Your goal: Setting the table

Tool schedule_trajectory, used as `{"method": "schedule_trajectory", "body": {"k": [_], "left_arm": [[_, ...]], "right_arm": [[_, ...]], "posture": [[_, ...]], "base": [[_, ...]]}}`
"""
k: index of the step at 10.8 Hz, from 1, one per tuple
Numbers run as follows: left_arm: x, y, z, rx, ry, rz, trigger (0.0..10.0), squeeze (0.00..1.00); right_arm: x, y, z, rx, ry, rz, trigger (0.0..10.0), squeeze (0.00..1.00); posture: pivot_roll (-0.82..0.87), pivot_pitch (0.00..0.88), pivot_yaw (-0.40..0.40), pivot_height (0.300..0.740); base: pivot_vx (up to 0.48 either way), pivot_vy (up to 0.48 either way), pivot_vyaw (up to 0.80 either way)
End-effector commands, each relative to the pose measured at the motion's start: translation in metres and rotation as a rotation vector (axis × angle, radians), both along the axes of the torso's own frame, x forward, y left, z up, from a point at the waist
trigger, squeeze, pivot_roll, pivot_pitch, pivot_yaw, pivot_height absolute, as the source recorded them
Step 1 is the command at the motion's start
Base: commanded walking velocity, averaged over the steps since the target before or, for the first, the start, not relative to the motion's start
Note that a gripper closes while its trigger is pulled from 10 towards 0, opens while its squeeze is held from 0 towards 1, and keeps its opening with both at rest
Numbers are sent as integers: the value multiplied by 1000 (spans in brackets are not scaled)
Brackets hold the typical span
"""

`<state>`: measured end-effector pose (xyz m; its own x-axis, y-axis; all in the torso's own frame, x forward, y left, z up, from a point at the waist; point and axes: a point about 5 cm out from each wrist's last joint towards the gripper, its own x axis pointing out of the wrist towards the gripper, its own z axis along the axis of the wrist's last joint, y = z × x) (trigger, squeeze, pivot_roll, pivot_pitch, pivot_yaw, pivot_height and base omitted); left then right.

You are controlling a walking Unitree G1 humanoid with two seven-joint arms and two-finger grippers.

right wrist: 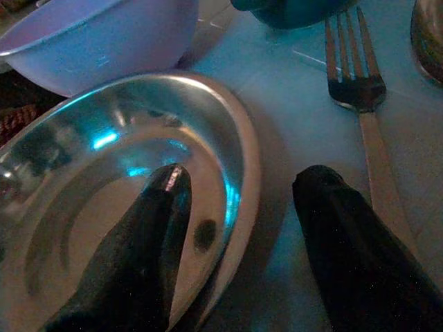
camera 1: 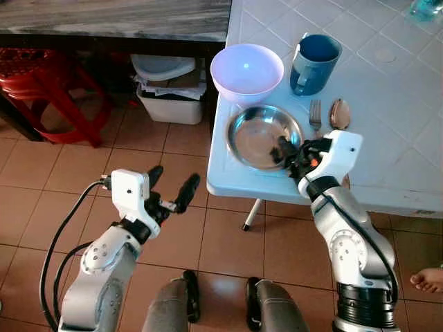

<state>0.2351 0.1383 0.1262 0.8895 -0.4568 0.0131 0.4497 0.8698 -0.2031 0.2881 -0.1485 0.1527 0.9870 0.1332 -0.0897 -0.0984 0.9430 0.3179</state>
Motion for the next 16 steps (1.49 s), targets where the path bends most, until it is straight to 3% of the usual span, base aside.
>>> {"method": "schedule_trajectory", "body": {"k": [1, 4, 9, 10, 12, 14, 15, 16], "left_arm": [[-4, 1, -1, 6, 16, -20, 10000, 0], [-8, -3, -2, 13, 15, -122, 10000, 0], [-8, -4, -3, 52, 1, -133, 10000, 0], [-3, 1, -7, 79, 23, -60, 10000, 0], [8, 20, -14, 50, 78, 152, 10000, 0], [12, 21, -14, 103, 45, 238, 10000, 0], [17, 28, -16, 196, 15, 350, 10000, 0], [20, 30, -17, 186, 3, 390, 10000, 0]], "right_arm": [[-9, -4, -34, 11, 187, -22, 0, 0], [-9, -8, -42, 48, 280, -57, 0, 0], [-12, -10, -48, 154, 349, -132, 0, 0], [-12, -10, -48, 155, 350, -132, 0, 0], [-17, 2, -47, 161, 331, -80, 0, 0], [-18, 7, -42, 171, 294, -40, 0, 0], [-15, 11, -30, 118, 215, 11, 0, 0], [-15, 14, -25, 111, 182, 37, 0, 0]], "posture": [[-34, 278, 50, 740], [-34, 277, 45, 740], [-42, 278, 46, 740], [-41, 276, 43, 740], [-42, 275, 35, 740], [-51, 267, 22, 740], [-67, 259, 18, 740], [-70, 256, 18, 740]], "base": [[0, 0, 0], [0, 0, 0], [0, 0, 0], [0, 0, 0], [0, 0, 0], [0, 375, 0], [0, 480, 0], [0, 480, 0]]}}
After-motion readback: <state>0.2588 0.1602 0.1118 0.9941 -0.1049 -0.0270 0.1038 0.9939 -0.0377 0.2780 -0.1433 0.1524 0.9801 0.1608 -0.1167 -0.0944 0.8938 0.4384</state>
